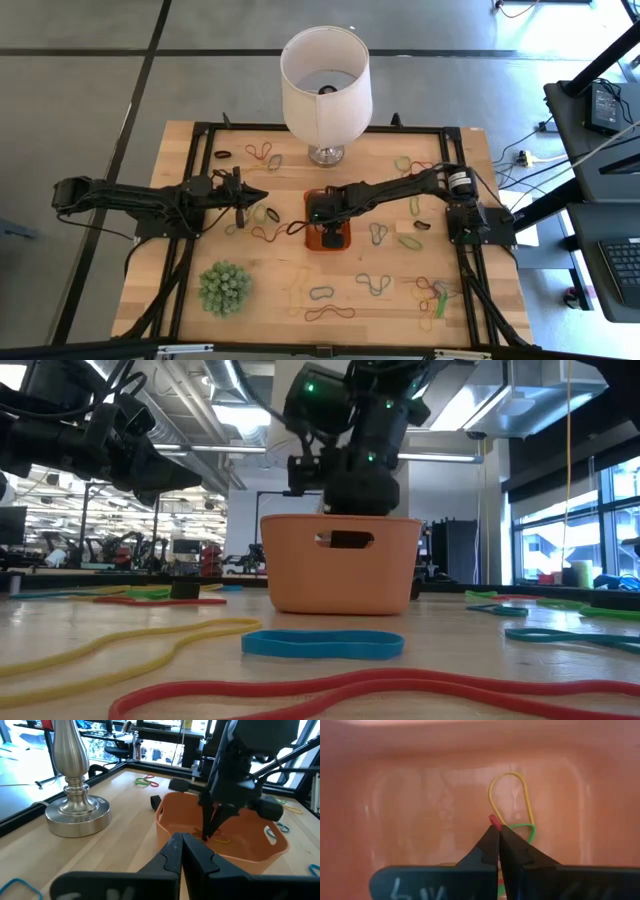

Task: Pick and place rubber bands into bin
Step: Put the red rubber band into the orange bin

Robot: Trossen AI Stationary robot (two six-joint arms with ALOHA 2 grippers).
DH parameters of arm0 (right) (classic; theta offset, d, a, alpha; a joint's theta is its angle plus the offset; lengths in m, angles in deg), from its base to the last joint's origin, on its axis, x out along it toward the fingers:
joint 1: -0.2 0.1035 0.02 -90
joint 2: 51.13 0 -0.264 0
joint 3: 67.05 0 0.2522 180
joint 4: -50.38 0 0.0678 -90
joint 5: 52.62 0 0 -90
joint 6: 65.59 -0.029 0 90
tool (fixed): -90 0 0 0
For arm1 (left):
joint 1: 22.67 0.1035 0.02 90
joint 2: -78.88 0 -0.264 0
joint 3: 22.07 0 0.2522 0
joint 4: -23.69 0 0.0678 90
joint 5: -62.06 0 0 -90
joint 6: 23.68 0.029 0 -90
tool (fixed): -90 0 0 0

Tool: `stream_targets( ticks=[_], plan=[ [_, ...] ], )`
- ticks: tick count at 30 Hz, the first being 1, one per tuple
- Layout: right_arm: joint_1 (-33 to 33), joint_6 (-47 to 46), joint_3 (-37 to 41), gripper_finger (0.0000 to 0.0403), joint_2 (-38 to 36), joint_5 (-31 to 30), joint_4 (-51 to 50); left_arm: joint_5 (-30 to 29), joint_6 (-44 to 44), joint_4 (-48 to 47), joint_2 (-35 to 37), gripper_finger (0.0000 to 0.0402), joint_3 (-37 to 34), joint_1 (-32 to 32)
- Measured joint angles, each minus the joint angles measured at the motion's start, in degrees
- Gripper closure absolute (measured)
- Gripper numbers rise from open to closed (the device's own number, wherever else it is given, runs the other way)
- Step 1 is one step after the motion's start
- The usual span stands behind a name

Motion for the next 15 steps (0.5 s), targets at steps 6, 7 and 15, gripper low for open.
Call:
stream_targets(
  ticks=[6, 7, 15],
  plan=[
    [-0.2, 0.8, 0.0, 0.0398, 1.8, 1.4, 0.6, 0.0, 0.0, 0.0, 0.0, 0.0398, 0.0, 0.0],
    [-0.3, 0.8, 0.0, 0.0398, 1.7, 1.4, 0.7, 0.0, 0.0, 0.0, 0.0, 0.0398, 0.0, 0.0],
    [-0.3, -0.6, 0.0, 0.0377, 0.7, 1.5, 0.1, 0.0, 0.0, 0.0, 0.0, 0.0398, 0.0, 0.0]
  ],
)
